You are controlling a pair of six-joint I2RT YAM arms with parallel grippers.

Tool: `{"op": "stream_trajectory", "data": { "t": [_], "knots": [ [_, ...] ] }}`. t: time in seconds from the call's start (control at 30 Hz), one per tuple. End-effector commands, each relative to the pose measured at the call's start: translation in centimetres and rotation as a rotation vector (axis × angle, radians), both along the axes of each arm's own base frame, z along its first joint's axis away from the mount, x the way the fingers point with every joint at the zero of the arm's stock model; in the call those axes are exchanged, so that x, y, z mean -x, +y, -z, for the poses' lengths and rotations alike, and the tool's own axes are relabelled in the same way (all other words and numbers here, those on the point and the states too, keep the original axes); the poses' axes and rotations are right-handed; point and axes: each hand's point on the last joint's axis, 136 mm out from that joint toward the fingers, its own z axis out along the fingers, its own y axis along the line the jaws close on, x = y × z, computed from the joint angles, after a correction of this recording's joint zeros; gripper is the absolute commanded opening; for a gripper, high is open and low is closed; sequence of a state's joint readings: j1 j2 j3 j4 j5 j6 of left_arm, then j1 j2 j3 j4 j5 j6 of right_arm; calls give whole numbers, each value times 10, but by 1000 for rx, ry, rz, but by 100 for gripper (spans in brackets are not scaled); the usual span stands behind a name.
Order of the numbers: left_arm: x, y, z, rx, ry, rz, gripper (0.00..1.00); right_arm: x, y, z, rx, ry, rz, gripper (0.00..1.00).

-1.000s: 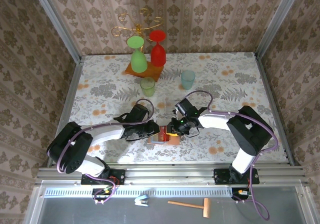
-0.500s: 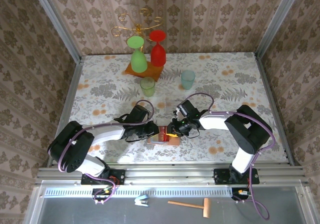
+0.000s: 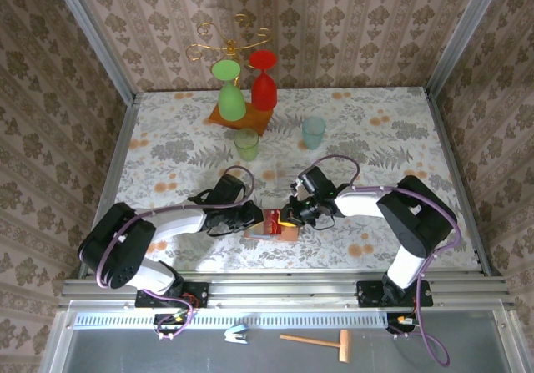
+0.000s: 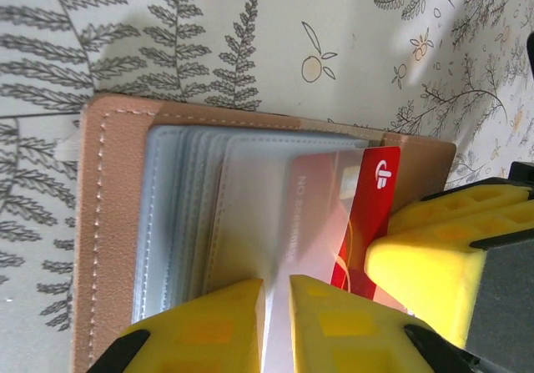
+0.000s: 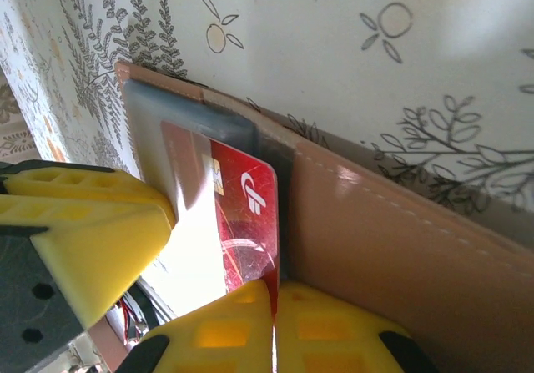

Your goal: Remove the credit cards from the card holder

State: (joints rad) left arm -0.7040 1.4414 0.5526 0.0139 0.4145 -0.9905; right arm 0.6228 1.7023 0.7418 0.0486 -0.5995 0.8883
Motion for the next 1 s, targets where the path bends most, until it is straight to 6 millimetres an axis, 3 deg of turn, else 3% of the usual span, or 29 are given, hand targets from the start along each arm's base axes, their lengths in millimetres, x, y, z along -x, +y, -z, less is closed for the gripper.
{"op": "stream_trajectory", "data": {
  "t": [0.0,0.37,0.57,0.7,0.87,0.97],
  "knots": [
    [8,17,11,-59,25,-6,17,8,-14,6,42,12,6,6],
    [8,14,7,-39,22,-11,17,8,-23,-17,65,-39,0,3],
    [-2,8,-16,-20,-21,11,22,4,-25,-38,73,-83,-14,2],
    [-9,13,-24,-57,-51,21,24,1,-28,-51,81,-116,-17,1],
    [-12,25,-20,-128,-57,37,28,-3,-35,-65,131,-176,-63,0],
    [-11,33,-17,-168,-66,47,35,-7,-39,-75,171,-241,-114,0]
  ]
}}
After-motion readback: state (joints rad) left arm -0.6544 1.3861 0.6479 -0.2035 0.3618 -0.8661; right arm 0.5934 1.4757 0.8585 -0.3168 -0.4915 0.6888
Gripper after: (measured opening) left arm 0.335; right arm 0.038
